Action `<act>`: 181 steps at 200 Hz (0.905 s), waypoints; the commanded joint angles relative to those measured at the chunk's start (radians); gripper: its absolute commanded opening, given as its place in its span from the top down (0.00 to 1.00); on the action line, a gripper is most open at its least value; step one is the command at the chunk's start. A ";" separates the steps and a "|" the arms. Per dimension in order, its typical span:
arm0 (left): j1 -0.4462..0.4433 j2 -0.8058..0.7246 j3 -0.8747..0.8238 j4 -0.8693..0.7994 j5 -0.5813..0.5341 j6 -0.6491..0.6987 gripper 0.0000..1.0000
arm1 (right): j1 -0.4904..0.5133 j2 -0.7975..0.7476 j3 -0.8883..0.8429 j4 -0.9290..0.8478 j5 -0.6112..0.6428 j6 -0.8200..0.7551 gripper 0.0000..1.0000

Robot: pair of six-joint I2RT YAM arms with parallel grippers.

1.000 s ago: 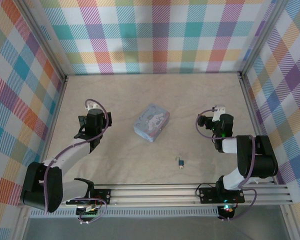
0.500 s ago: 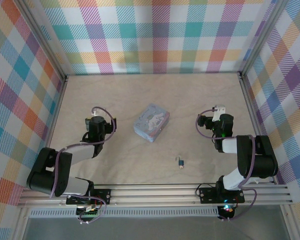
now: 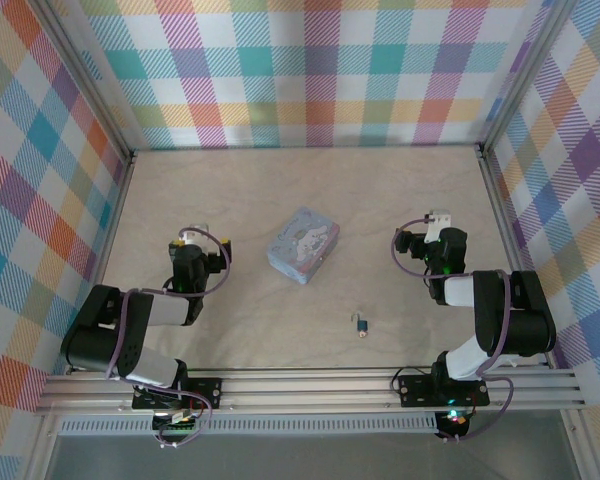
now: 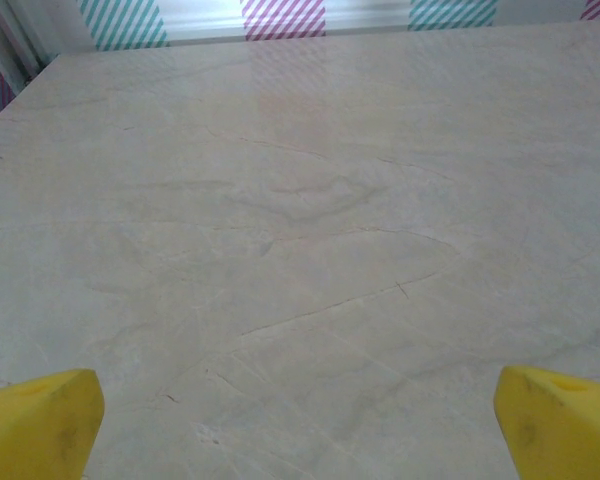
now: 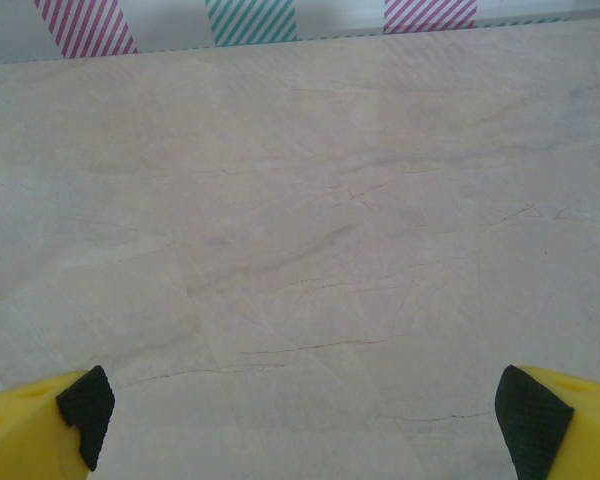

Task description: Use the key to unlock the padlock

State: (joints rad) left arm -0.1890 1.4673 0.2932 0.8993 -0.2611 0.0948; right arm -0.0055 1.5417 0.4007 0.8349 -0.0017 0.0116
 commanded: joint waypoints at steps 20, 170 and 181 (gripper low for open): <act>0.037 0.065 -0.031 0.179 0.052 -0.010 0.00 | 0.003 -0.006 0.006 0.003 -0.018 0.007 0.00; 0.122 0.098 0.123 -0.081 0.127 -0.082 0.00 | 0.003 -0.007 0.006 0.003 -0.017 0.007 0.00; 0.120 0.098 0.123 -0.082 0.124 -0.081 0.00 | 0.002 -0.006 0.004 0.006 -0.017 0.007 0.00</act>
State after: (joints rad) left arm -0.0750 1.5608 0.4084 0.8272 -0.1474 0.0223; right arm -0.0055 1.5417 0.4007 0.8349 -0.0017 0.0116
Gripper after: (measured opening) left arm 0.999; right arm 0.996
